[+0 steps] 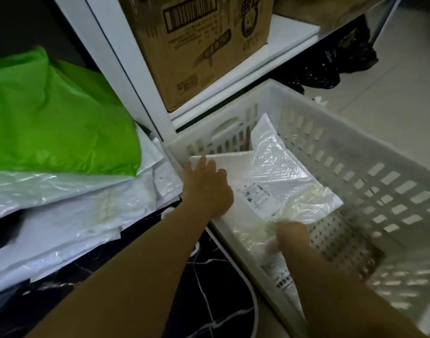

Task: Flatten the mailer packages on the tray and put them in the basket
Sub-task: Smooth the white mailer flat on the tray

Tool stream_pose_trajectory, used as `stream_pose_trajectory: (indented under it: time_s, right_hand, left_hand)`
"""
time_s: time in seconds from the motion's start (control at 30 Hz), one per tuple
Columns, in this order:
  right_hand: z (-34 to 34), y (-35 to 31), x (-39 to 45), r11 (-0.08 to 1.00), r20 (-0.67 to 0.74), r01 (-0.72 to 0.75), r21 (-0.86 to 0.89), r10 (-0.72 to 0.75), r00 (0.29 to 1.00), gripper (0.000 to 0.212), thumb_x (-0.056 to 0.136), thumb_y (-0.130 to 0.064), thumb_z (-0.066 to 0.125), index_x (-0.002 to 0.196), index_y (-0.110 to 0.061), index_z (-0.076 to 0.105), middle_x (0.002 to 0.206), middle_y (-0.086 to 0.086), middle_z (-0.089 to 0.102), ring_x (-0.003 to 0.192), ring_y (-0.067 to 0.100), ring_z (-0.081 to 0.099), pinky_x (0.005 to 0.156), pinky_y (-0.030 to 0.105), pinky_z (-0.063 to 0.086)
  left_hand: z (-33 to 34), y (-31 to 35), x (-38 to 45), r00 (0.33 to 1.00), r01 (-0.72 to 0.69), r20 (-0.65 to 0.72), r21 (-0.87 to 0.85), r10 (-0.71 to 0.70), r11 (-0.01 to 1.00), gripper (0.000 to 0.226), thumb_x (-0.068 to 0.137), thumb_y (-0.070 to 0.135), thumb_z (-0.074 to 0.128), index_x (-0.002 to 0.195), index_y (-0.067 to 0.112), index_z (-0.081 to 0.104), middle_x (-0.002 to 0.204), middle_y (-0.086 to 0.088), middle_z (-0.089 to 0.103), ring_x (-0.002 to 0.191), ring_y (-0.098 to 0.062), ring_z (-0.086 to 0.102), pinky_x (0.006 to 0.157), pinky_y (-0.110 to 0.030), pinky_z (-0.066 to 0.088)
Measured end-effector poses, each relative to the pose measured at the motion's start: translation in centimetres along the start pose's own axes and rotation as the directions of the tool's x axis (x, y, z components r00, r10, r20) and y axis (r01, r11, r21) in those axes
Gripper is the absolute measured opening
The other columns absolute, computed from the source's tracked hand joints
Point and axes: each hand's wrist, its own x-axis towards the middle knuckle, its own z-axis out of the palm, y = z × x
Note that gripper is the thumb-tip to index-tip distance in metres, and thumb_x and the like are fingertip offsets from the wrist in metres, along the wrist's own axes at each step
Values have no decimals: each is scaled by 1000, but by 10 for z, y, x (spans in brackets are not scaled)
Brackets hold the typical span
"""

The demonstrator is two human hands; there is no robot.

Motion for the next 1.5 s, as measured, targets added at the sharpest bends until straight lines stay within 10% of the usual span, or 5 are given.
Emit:
stream_pose_trajectory:
  time_s: [0.37,0.57,0.8,1.03,1.5]
  right_hand:
    - [20,-6,-3,955,-184,34,-295,-91,979,66,98,-52,25,149,-18,0,157,29,3,141,51,15,109,64,21]
    - [31,-24,1,675,121,604,-423,-618,776,77,76,-80,-5,146,-49,-4,161,10,-10,145,45,-2,109,59,25]
    - [51,-13,11,597,263,488,-636,-427,865,74,85,-73,37,146,-50,1,160,13,-11,142,52,-3,103,68,21]
    - [25,-33,13,824,465,525,-211,-388,796,68,93,-61,38,152,-36,18,159,13,17,144,39,20,115,53,25]
    - [-107,-81,-81,879,-38,453,146,-453,891,54,106,-40,21,121,-5,59,123,15,62,112,30,55,91,31,38]
  left_hand:
    - [7,-1,1,996,5,-85,-51,-9,999,50,93,46,33,136,24,45,146,-3,40,138,-25,28,112,-49,19]
    - [7,-2,1,993,4,-117,-72,-12,997,47,92,44,36,134,24,47,139,-1,48,131,-23,36,109,-47,24]
    - [7,-2,1,985,10,-168,-124,-31,992,34,88,37,43,117,23,56,119,3,58,113,-21,49,100,-41,31]
    - [8,-2,-1,975,11,-219,-175,-49,985,29,91,36,40,110,22,58,111,4,61,107,-19,52,98,-38,33]
    - [-41,-4,-80,989,-78,-147,-515,2,854,38,102,25,37,132,5,47,131,-13,51,119,-26,48,101,-32,36]
